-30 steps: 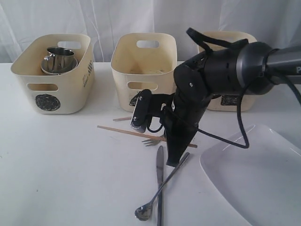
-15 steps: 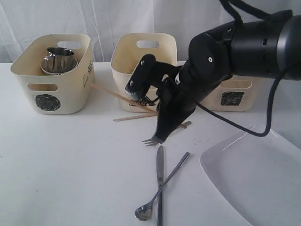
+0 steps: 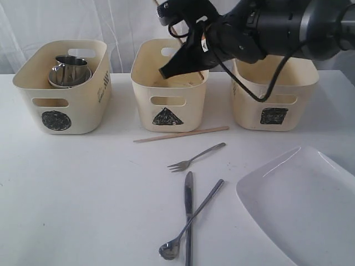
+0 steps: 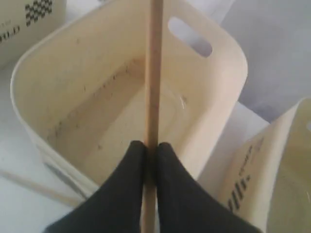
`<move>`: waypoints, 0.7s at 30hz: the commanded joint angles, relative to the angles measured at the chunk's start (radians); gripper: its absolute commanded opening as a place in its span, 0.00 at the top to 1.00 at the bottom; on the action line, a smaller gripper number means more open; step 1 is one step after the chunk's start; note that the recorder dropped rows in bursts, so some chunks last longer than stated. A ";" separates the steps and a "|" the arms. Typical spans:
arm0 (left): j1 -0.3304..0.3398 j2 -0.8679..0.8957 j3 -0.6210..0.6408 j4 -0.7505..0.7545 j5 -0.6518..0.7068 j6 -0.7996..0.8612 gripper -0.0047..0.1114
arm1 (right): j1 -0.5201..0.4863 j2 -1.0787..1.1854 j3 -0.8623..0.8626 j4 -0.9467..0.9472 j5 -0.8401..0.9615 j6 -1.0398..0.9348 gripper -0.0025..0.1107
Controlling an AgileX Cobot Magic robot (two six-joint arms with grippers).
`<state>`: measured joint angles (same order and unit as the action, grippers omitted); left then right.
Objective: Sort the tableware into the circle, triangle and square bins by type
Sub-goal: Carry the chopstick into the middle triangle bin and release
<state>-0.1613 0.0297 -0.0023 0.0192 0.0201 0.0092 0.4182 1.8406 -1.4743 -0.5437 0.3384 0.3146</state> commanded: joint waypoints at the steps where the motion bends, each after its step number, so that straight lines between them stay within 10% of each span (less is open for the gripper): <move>1: 0.000 -0.007 0.002 -0.002 0.000 -0.009 0.71 | -0.013 0.074 -0.084 -0.011 -0.151 0.086 0.98; 15: 0.000 -0.007 0.002 -0.002 0.000 -0.009 0.71 | -0.060 0.296 -0.275 0.021 -0.175 0.143 0.97; 21: 0.000 -0.007 0.002 -0.002 0.000 -0.009 0.71 | -0.059 0.293 -0.275 0.021 -0.168 0.185 0.54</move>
<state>-0.1613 0.0297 -0.0023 0.0192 0.0201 0.0092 0.3662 2.1394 -1.7441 -0.5229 0.1656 0.4886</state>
